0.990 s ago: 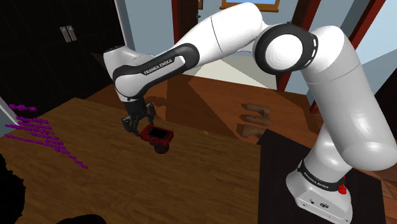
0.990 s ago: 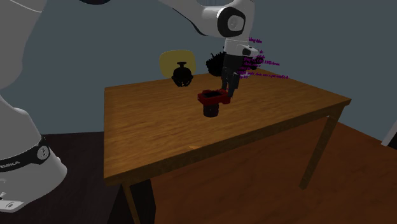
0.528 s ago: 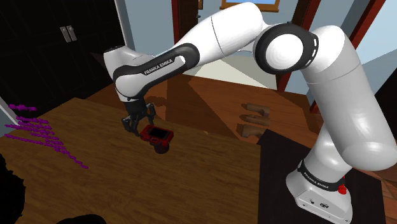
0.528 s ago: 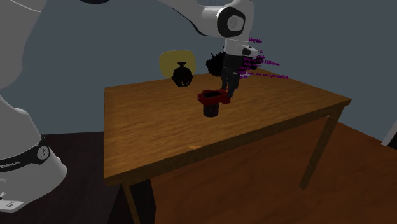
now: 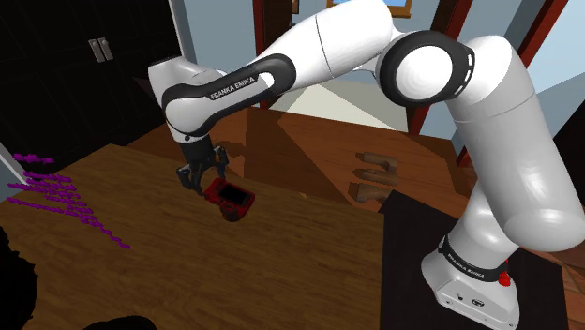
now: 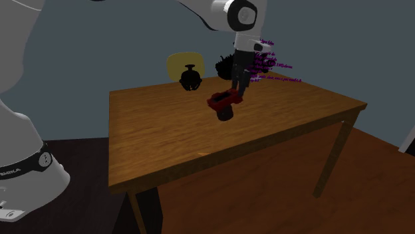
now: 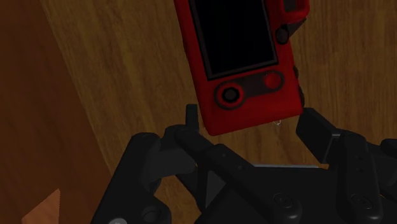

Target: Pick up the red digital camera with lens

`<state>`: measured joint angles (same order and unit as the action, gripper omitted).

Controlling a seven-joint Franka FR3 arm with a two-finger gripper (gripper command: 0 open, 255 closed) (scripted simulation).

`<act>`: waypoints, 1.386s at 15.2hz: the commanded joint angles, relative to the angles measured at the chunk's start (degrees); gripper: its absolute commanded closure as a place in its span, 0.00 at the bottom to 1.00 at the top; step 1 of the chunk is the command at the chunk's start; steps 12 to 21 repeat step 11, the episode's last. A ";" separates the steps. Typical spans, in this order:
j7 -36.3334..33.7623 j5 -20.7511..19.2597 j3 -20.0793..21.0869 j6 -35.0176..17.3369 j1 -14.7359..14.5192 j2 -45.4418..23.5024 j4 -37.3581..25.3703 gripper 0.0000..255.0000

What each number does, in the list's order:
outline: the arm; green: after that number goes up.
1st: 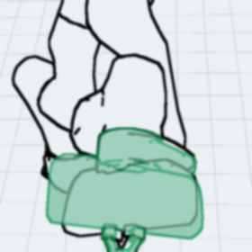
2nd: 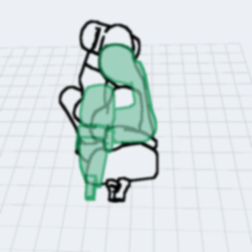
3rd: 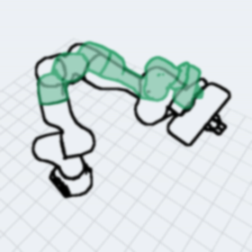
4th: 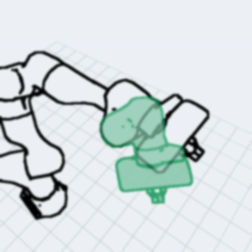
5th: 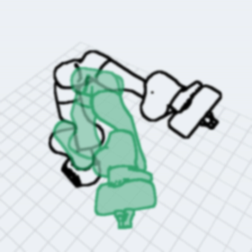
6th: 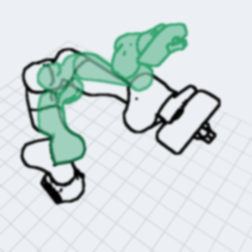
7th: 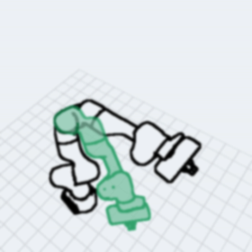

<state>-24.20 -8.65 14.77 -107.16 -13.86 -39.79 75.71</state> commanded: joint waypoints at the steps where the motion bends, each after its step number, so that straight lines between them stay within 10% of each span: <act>1: 0.20 0.13 0.06 1.45 0.07 0.50 -0.99 1.00; 21: 0.45 0.55 0.33 6.74 -0.09 2.07 -4.77 1.00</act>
